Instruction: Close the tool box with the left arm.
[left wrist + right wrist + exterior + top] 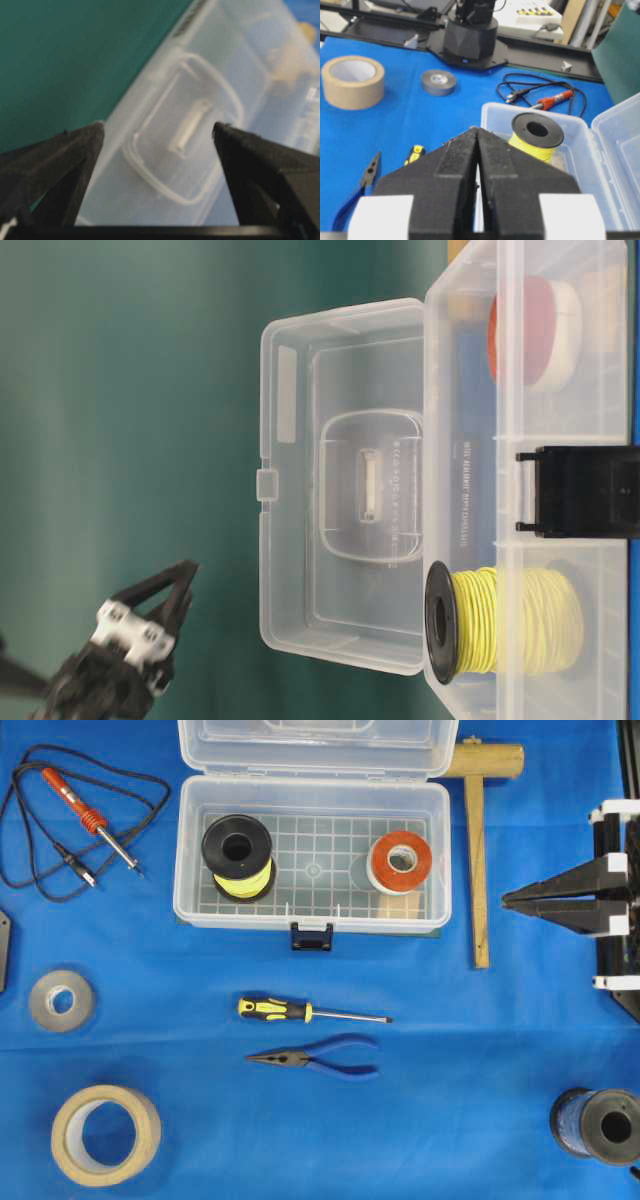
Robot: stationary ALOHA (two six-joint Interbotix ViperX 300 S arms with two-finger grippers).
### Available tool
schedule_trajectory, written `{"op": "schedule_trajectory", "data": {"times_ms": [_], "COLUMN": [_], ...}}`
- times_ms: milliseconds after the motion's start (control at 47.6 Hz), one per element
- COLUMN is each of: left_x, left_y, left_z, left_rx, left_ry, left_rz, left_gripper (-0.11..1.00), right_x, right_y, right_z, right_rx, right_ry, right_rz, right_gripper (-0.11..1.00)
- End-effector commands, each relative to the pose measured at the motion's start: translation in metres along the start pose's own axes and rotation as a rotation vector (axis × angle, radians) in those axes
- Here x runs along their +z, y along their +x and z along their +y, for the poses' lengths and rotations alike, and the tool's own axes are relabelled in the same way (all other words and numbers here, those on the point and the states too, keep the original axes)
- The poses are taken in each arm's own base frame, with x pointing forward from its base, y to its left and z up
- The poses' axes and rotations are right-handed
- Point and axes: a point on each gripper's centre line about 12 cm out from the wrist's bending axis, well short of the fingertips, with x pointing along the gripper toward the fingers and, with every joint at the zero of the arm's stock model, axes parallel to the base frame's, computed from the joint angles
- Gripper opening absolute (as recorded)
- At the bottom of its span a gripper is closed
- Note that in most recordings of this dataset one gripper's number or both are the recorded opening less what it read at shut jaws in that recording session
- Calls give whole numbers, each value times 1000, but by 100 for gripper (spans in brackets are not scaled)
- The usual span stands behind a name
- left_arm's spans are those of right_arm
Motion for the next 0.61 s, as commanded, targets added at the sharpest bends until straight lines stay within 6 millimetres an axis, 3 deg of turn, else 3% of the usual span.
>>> {"op": "schedule_trajectory", "data": {"times_ms": [0,294,588], "left_x": [14,-18,-36], "left_y": [11,55,57], "left_z": [8,15,2], "left_rx": [14,17,-16], "left_ry": [-3,-17,-16], "left_rz": [-16,94,161], "left_gripper": [90,90,90], "right_x": [4,0,-1], "right_y": [3,6,6], "right_z": [0,-1,-1], "right_rx": [-2,-4,-7], "right_ry": [5,5,5], "right_rz": [-5,14,17], "right_gripper": [0,0,0]}}
